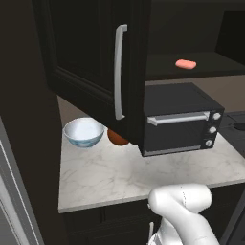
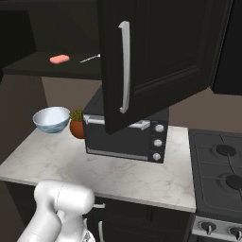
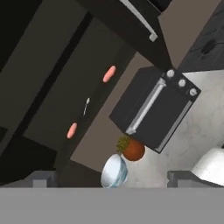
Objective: Pick the bar soap and bar soap from the cabinet and place them on the counter.
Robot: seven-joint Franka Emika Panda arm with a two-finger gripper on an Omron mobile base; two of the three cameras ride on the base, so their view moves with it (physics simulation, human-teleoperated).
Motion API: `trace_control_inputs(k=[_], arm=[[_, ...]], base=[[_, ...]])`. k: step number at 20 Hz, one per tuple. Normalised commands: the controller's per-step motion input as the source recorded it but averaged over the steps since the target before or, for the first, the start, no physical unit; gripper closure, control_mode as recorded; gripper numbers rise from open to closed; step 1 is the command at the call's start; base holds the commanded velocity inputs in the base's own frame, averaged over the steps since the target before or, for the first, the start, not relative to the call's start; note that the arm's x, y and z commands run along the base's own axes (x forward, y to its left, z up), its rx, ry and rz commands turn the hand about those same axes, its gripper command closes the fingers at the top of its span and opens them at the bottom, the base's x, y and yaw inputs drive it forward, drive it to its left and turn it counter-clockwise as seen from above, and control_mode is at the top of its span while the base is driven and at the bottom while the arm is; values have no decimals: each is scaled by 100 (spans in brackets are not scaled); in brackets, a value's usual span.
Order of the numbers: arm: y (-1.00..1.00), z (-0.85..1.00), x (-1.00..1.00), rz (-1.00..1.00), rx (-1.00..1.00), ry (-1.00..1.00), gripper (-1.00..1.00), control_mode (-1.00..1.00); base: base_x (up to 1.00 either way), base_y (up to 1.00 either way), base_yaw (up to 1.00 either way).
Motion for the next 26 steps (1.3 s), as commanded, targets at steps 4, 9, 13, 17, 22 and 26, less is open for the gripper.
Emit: trace_control_inputs(k=[4,9,13,17,22,26], arm=[[0,-1,39,19,23,3,-100,-100],[4,-9,57,23,17,10,-100,-100],[20,-7,53,24,18,6,-100,-100],[30,-8,38,23,13,2,-100,-100],[31,-13,26,17,7,0,-100,-100],[28,-16,31,15,4,0,-100,-100]], base=[[0,0,0],[0,0,0],[0,0,0],[0,0,0],[0,0,0],[0,0,0]])
